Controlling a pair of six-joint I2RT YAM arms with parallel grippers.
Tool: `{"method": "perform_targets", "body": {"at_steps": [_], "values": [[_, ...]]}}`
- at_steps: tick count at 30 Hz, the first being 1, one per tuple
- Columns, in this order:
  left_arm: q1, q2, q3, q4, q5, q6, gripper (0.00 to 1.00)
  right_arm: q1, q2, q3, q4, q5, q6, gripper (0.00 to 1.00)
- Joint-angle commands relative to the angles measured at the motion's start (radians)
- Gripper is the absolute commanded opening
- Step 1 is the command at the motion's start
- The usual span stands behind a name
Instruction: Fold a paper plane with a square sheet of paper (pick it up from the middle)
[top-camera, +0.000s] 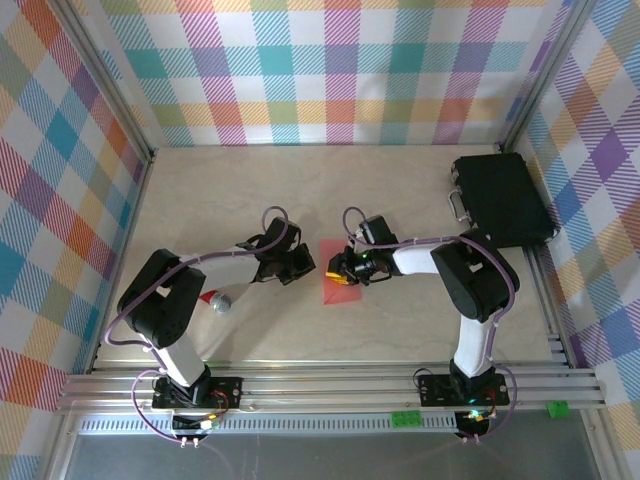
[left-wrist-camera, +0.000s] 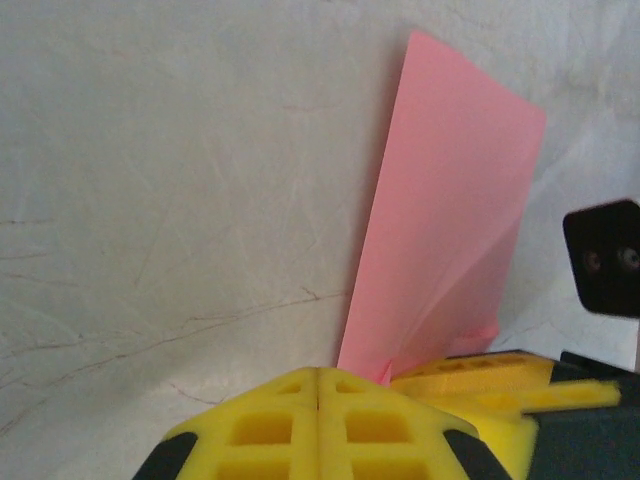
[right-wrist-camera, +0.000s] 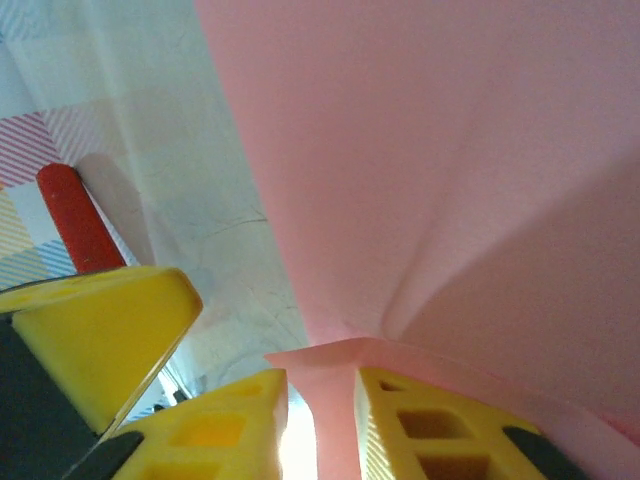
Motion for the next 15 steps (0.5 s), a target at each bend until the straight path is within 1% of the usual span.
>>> {"method": "perform_targets", "body": {"at_steps": [1,7,10,15], "values": [[-0.023,-0.023,-0.019,0.089,0.044,-0.014,0.01,0.002,0.044,-0.047,-0.168,0.122,-0.028,0.19],[-0.049,0.009,-0.024,0.121,0.059,-0.021,0.00,0.005,0.043,-0.048,-0.212,0.166,-0.046,0.08],[-0.058,0.031,-0.020,0.145,0.075,-0.028,0.00,0.005,0.042,-0.044,-0.229,0.182,-0.047,0.05],[-0.070,0.049,-0.023,0.155,0.068,-0.039,0.00,0.008,0.045,-0.034,-0.253,0.205,-0.048,0.01]]}}
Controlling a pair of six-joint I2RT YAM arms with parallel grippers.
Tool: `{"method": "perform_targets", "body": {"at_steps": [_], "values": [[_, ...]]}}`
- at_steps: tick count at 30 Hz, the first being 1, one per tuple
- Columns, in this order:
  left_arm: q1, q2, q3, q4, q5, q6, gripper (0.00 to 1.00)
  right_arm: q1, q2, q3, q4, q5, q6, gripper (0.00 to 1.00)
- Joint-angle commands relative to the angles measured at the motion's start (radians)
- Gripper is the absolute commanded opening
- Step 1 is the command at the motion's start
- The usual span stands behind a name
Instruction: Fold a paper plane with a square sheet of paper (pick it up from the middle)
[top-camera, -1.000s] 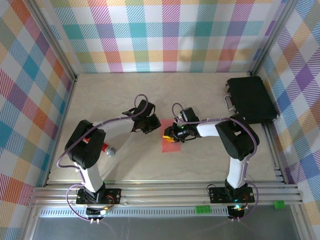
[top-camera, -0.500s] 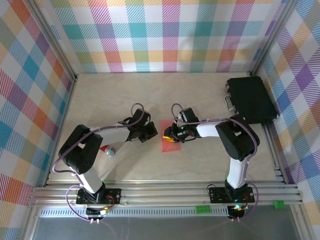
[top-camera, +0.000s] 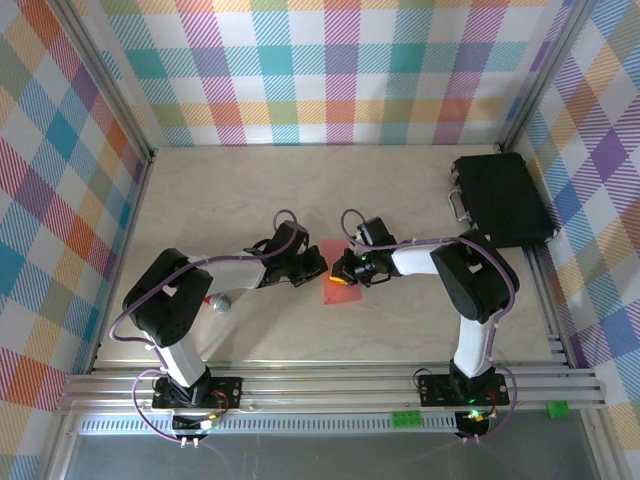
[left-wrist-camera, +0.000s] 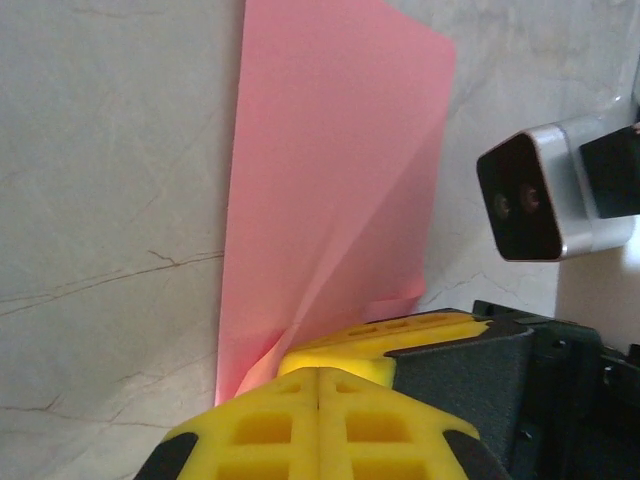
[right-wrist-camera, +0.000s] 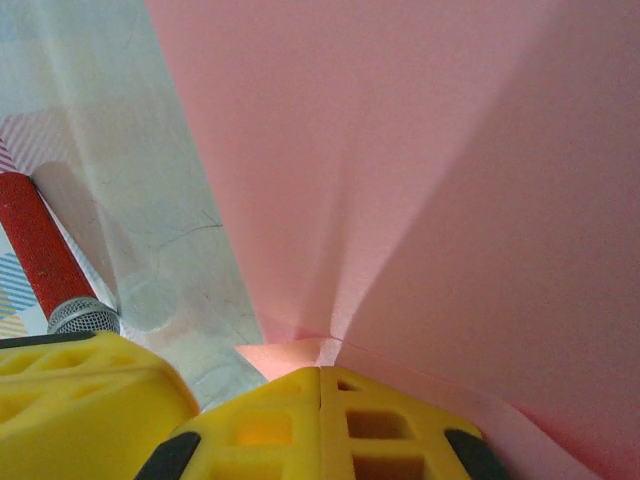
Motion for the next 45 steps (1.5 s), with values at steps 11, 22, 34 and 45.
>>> {"method": "perform_targets", "body": {"at_steps": [11,22,34,45], "values": [[-0.016,0.060,-0.008,0.005,-0.020,-0.021,0.00,0.002,0.055,-0.028,-0.209,0.157,-0.008,0.00],[-0.016,0.085,0.026,-0.142,-0.106,-0.006,0.00,0.002,-0.003,-0.013,-0.162,0.092,-0.036,0.01],[-0.016,0.114,0.058,-0.214,-0.106,0.009,0.00,0.002,-0.072,0.027,-0.201,0.122,-0.120,0.04],[-0.016,0.108,0.114,-0.222,-0.096,0.028,0.00,0.002,-0.060,-0.090,-0.134,0.227,-0.036,0.03]]}}
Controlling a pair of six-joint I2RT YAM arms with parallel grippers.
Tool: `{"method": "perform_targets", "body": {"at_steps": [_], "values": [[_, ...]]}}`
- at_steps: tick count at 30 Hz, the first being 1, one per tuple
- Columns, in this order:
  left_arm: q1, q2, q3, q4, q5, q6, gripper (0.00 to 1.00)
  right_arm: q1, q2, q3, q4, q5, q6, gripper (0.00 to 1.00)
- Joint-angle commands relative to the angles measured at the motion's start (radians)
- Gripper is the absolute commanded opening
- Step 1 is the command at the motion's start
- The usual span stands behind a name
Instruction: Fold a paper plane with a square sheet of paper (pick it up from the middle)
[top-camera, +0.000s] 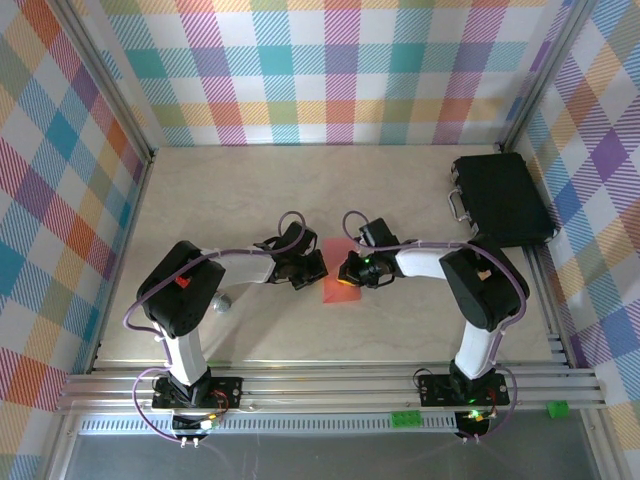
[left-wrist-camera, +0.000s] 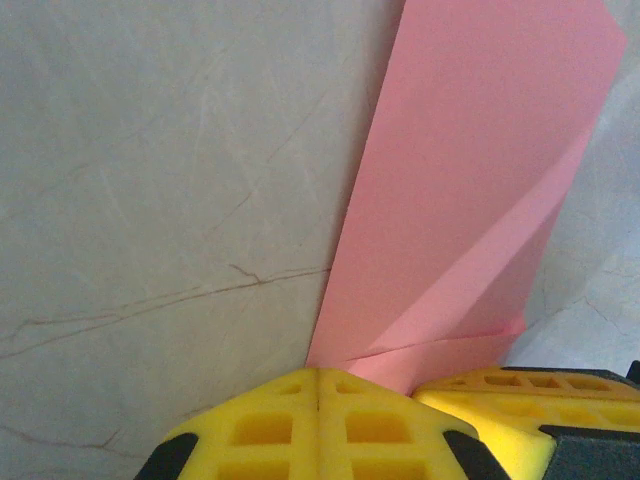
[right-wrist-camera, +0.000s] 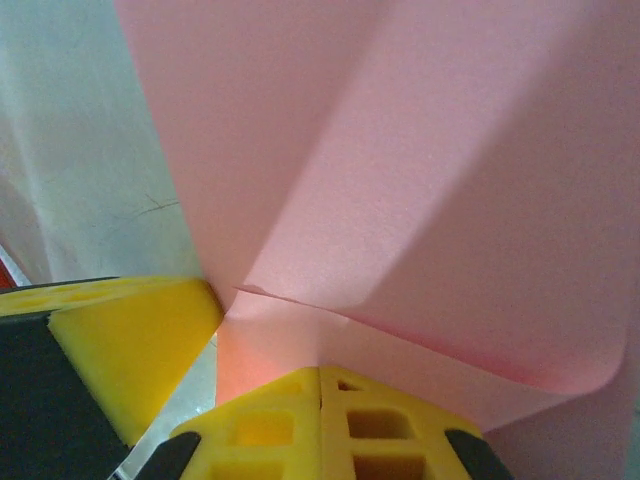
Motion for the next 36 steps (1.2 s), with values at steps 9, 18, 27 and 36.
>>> {"method": "perform_targets", "body": {"at_steps": [9,18,27,36], "values": [[-0.032,-0.123,-0.030,0.049,-0.026,-0.087,0.00,0.011,0.003,-0.119,-0.027,0.214,0.172,0.02],[-0.128,-0.137,-0.117,0.173,-0.058,-0.255,0.00,0.018,-0.006,-0.119,-0.055,0.266,0.231,0.02],[-0.156,-0.084,-0.143,0.192,-0.106,-0.307,0.00,0.020,-0.008,-0.117,-0.051,0.260,0.234,0.02],[-0.156,-0.051,-0.153,0.231,-0.132,-0.306,0.00,0.019,-0.007,-0.118,-0.051,0.255,0.234,0.02]]}}
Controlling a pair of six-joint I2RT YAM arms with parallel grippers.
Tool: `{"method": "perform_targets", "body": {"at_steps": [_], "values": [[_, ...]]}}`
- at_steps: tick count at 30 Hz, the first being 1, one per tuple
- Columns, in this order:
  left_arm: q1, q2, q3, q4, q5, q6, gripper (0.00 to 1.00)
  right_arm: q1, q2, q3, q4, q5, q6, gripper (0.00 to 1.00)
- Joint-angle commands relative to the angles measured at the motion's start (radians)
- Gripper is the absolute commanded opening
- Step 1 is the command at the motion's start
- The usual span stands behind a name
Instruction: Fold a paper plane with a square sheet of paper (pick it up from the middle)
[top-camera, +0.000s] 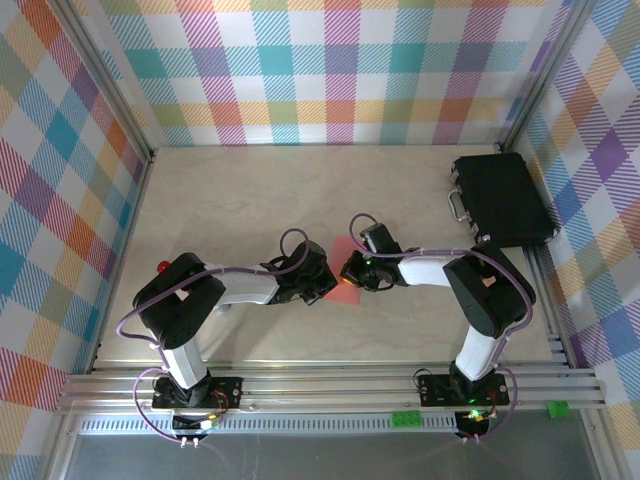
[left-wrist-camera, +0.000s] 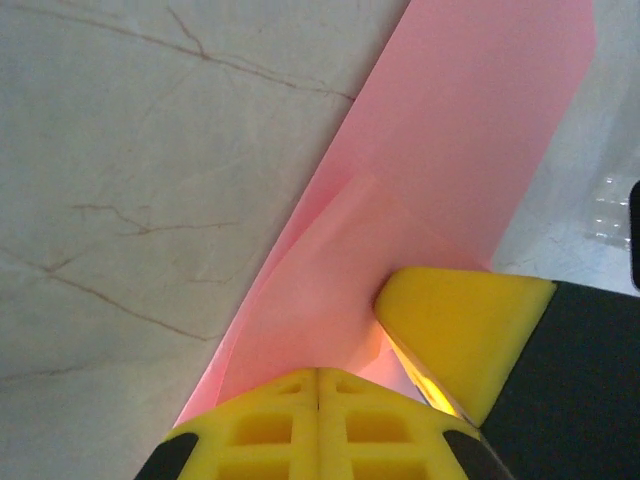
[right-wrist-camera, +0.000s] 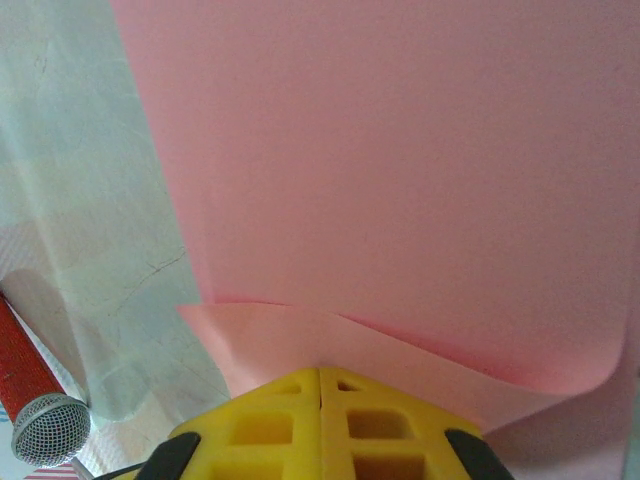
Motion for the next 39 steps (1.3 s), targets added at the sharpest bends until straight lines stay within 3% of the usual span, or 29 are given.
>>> {"method": "perform_targets", "body": {"at_steps": [1,18,28,39], "values": [[-0.012,0.015,-0.017,0.030,-0.031,-0.011,0.00,-0.006,0.038,-0.045,-0.154,0.123,0.018,0.02],[-0.011,0.023,-0.029,-0.041,-0.082,0.011,0.00,-0.006,0.034,-0.047,-0.158,0.123,0.002,0.02],[-0.005,0.035,-0.033,-0.119,-0.092,-0.015,0.00,-0.023,-0.047,0.000,-0.153,0.101,-0.165,0.06],[0.003,0.052,-0.035,-0.153,-0.079,-0.038,0.00,-0.119,-0.049,-0.141,0.004,0.085,-0.167,0.06]]}}
